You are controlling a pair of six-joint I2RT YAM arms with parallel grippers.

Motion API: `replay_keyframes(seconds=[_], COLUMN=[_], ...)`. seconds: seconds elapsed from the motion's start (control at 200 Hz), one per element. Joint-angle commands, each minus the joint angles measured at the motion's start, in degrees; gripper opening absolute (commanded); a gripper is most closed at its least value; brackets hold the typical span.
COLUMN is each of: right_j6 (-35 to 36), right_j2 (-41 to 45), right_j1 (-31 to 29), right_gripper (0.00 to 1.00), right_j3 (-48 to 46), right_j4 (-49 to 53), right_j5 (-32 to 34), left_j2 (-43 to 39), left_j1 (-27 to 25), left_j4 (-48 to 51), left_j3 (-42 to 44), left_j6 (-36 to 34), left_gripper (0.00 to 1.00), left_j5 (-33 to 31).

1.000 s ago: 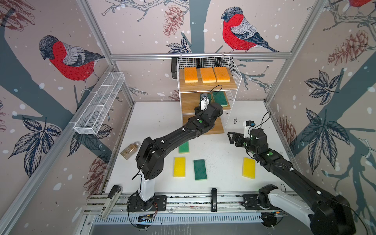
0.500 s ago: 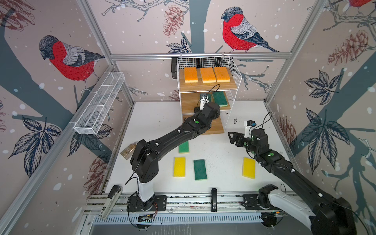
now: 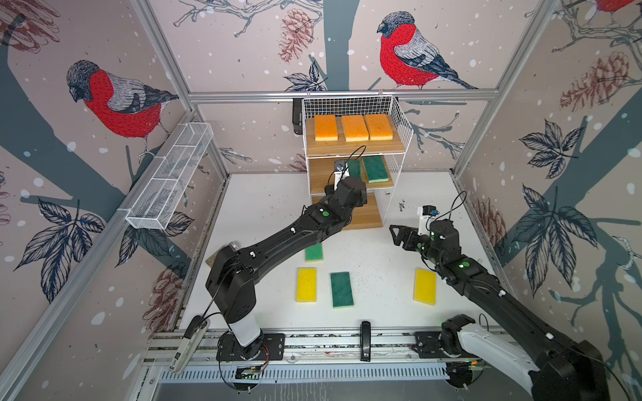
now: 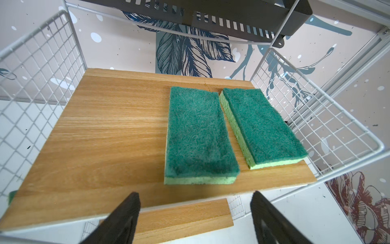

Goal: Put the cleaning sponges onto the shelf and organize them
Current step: 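Push the pad deeper onto the middle shelf with the left gripper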

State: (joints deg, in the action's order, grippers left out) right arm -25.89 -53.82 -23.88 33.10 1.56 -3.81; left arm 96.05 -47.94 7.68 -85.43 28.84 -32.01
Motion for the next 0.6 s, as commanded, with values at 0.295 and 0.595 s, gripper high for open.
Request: replay_keyframes(seconds=[0.295, 0.595], right_j6=[-1.04, -0.95], right_j2=[0.42, 0.04], right_j1=[-0.18, -0.12], right_gripper=[0.9, 0.9], right_j3=[0.27, 0.31], right_j4=[0.0, -0.33], right_j5=[-0.54, -0.45], left_j2=[-7.13, -7.99], left_j1=[1.83, 2.87], left_j4=[-5.91, -8.2], left_j3=[9.13, 12.0], left_j6=[-4.14, -9.36], left_gripper=[0.62, 0.5], left_j5=[8.26, 11.04])
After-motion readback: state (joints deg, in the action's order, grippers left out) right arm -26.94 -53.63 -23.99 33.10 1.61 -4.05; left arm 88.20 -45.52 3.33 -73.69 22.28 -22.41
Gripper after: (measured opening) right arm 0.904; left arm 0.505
